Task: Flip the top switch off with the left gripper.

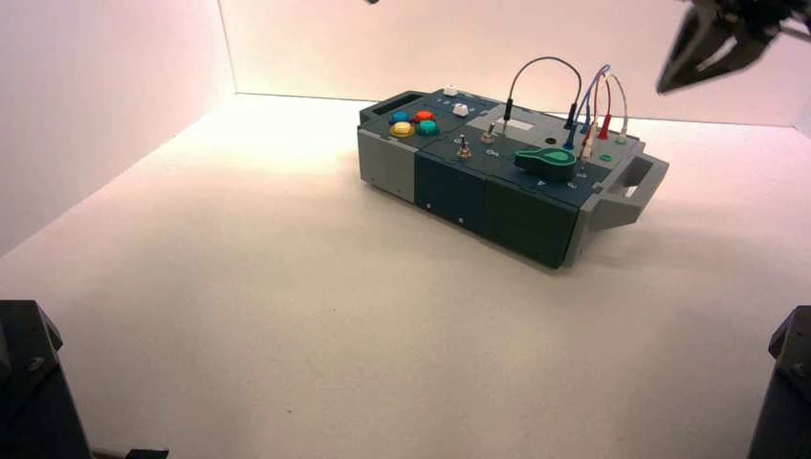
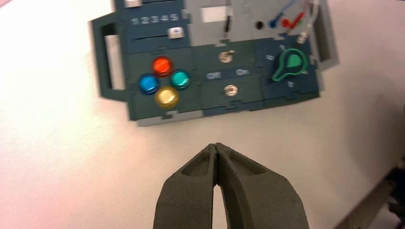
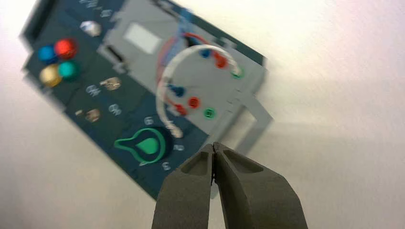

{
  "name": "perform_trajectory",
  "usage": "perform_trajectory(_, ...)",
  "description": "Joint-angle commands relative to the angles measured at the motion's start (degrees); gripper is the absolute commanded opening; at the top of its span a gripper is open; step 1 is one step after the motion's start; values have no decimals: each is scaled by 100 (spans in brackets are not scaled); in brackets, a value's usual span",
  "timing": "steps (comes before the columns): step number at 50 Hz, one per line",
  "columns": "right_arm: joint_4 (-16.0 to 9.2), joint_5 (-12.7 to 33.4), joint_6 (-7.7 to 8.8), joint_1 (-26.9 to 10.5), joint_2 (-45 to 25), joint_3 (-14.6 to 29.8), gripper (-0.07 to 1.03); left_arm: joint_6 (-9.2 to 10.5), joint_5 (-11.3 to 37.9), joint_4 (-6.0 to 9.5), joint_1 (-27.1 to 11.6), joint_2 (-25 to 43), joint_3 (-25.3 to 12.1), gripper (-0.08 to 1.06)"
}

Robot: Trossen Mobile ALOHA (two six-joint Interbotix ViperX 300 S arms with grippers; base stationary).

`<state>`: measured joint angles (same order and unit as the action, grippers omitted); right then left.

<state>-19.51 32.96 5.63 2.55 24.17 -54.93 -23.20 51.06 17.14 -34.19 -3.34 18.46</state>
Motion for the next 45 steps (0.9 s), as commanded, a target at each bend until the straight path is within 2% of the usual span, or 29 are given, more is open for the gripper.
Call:
perform_trajectory(1,185,-176,-255,9,62,26,-2,132,79,26,-264,132,-448,-3)
perform_trajectory(6,202,-237,-308,18,-44,9,-2,316,88,18,-439,439,-729,-3)
perform_trajectory(14,202,-422,-308,18,-325,9,-2,325,79,26,-501,896,-1020,-3)
perform_trajectory(25,211,-615,-237,18,-1046,185,-2,325,26,26,-510,1310,-1204,-3)
perform_trajectory(38,475,-686,-185,18,-1942,598,-2,255,26,18,-510,1503,-1310,-3)
perform_trajectory(45,519,-686,-149,9,-2268,773,-2,255,35,18,-519,1512,-1310,-3)
